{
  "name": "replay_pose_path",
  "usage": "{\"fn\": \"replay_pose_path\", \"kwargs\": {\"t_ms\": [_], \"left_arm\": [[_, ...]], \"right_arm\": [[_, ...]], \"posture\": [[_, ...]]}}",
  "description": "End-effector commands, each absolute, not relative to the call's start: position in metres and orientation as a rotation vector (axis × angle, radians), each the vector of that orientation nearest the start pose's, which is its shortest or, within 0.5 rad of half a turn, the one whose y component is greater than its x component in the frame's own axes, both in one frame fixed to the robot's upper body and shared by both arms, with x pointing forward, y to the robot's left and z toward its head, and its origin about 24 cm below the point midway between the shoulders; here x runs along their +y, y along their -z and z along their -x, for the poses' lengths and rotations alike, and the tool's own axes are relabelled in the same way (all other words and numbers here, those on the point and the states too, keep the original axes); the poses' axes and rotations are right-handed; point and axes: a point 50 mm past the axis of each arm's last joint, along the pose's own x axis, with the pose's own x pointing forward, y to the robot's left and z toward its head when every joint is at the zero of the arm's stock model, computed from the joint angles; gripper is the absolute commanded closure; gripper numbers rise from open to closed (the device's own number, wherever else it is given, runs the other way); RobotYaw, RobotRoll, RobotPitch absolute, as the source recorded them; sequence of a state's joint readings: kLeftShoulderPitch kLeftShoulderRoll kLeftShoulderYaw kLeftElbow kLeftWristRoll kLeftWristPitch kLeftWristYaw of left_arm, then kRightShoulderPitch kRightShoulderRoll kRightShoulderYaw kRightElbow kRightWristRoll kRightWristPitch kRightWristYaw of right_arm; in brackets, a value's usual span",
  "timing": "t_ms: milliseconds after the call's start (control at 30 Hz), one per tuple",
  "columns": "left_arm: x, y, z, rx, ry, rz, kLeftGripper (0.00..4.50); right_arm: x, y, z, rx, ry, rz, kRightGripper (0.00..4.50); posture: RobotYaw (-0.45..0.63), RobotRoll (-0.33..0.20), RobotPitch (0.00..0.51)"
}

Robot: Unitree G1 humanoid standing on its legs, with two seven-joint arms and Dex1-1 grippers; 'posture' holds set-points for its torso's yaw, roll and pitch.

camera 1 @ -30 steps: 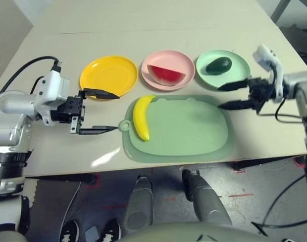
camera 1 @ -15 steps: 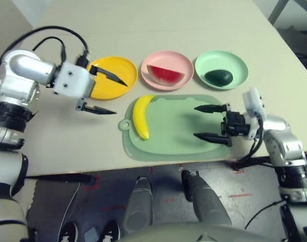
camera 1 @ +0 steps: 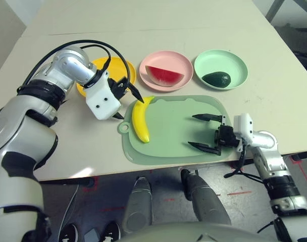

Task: Place the fruits into color-matched plates.

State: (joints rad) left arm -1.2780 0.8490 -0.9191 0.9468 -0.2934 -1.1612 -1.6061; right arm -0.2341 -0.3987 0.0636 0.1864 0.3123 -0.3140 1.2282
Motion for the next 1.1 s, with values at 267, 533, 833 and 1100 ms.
{"fn": "replay_pose_path", "kwargs": {"t_ms": [267, 533, 833, 1100], "left_arm": [[0.180, -0.213, -0.331, -0.086, 1.870, -1.670, 0.00], [0.187, -0.199, -0.331, 0.049, 1.907, -1.656, 1.94], [0.195, -0.200, -0.331, 0.095, 1.885, -1.641, 3.02], [0.206, -0.240, -0.327, -0.009, 1.731, -1.475, 3.02]], "right_arm": [[-0.162, -0.080, -0.252, -0.198, -1.266, 0.302, 0.05], [-0.161, -0.087, -0.256, -0.203, -1.264, 0.306, 0.00], [-0.158, -0.095, -0.261, -0.213, -1.268, 0.306, 0.00], [-0.161, -0.098, -0.261, -0.224, -1.250, 0.277, 0.00]], "posture": [[-0.14, 0.000, 0.222], [-0.14, 0.000, 0.218], [-0.13, 0.000, 0.212], [-0.12, 0.000, 0.215]]}}
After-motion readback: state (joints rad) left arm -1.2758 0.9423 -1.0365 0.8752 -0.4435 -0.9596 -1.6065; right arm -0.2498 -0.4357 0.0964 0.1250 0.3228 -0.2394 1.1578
